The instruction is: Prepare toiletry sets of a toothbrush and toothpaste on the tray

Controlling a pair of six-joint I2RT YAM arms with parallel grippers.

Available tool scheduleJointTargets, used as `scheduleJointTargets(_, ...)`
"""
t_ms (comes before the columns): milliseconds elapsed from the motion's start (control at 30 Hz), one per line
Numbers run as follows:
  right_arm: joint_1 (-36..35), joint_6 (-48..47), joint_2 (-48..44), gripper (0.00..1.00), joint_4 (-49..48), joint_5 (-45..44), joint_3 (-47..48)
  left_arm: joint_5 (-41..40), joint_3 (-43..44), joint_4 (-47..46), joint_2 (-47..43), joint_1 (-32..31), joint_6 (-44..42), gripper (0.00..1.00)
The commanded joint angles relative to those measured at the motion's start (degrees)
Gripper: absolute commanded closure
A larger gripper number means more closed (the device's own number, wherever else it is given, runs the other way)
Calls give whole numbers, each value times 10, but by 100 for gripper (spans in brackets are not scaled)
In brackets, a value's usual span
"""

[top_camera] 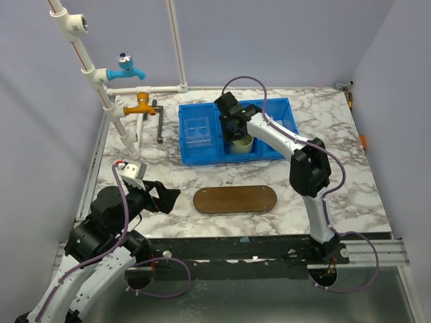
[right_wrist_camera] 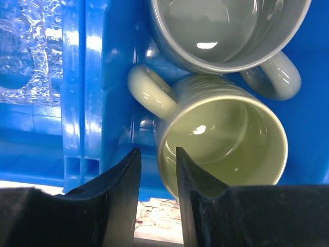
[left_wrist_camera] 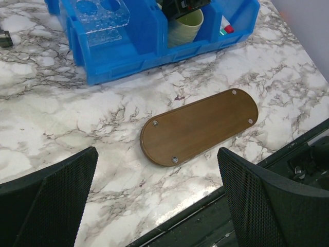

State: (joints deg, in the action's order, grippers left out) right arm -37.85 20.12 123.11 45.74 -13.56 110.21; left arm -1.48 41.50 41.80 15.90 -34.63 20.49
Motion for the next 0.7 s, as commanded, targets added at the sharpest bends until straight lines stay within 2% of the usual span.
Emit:
scheduleJointTargets(0, 3, -14, 30, 64, 26, 7, 34, 2, -7, -19, -17, -1, -8, 1)
scheduleJointTargets(233, 4, -18, 54, 71, 29, 6, 46, -9, -11, -19, -28, -2, -9, 1)
scheduleJointTargets(500, 8, -18, 70, 83, 33, 12, 52, -7, -11, -20, -20, -2, -11, 1)
scheduleJointTargets(667, 11, -20, 74, 100, 41, 8, 69, -8, -10, -20, -17, -2, -11, 1)
